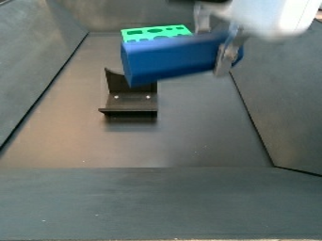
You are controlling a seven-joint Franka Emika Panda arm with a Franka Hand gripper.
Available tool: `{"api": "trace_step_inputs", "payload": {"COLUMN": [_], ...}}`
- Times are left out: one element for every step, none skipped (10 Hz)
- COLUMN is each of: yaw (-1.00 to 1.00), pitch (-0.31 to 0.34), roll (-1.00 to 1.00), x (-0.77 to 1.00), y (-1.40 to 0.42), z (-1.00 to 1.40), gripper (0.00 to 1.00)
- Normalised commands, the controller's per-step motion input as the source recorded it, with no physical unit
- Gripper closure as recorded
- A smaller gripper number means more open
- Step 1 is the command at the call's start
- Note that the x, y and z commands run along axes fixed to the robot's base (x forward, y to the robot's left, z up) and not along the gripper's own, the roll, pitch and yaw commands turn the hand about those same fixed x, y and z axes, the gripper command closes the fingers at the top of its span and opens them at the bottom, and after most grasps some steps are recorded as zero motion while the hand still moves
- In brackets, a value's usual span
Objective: Pick up the hexagon object. Move up. Place the hexagon object on the fixture. Regrasp the hexagon object. Move to above the board. Insert the hexagon object.
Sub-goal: Place the hexagon object on the fixture.
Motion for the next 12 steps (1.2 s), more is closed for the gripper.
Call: {"api": "trace_step_inputs", "payload": {"yaw": [1.00,1.00,1.00,1.00,1.00,1.00,1.00,1.00,1.00,1.00,1.00,1.00], "pitch": [0.036,0.039,0.051,0.064,0.072,0.079,0.091,0.103,0.117,0.133,0.151,0.174], "roll": [-0.09,-0.09,-0.09,-0.10,-0.10,-0.11,-0.12,-0.13,-0.14,-0.15,-0.17,-0.19], "x": [1.00,1.00,1.00,1.00,1.00,1.00,1.00,1.00,1.00,0.95,0.86,0.76], "y": [-0.44,-0.44,-0.36,-0.29,-0.25,-0.20,-0.16,-0.12,-0.09,-0.06,-0.04,-0.02], "z": [0.26,0.21,0.18,0.15,0.13,0.10,0.08,0.07,0.06,0.04,0.03,0.02], "gripper": [1.00,1.00,1.00,1.00,1.00,1.00,1.00,1.00,1.00,1.00,1.00,1.00]}}
